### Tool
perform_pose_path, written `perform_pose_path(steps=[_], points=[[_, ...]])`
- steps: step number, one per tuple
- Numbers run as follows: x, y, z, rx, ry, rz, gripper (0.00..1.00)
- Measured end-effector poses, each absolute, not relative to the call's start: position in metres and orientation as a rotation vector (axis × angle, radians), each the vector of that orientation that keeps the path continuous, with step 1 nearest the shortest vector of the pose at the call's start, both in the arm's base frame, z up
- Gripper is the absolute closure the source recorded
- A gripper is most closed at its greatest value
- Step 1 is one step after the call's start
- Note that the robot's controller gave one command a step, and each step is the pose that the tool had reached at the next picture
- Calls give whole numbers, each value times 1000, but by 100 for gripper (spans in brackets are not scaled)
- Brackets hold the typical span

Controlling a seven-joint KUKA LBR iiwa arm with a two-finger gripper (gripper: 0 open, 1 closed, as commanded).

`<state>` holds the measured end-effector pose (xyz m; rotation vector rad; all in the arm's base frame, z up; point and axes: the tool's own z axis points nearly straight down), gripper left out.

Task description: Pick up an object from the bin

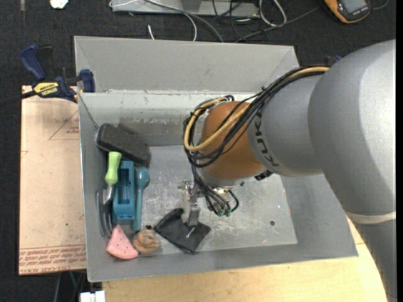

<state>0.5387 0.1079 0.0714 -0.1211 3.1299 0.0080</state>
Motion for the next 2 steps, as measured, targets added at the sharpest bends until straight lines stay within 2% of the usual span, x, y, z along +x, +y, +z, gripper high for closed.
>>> perform_pose_path(steps=[2], points=[[535,108,72,-206,3117,9,100]])
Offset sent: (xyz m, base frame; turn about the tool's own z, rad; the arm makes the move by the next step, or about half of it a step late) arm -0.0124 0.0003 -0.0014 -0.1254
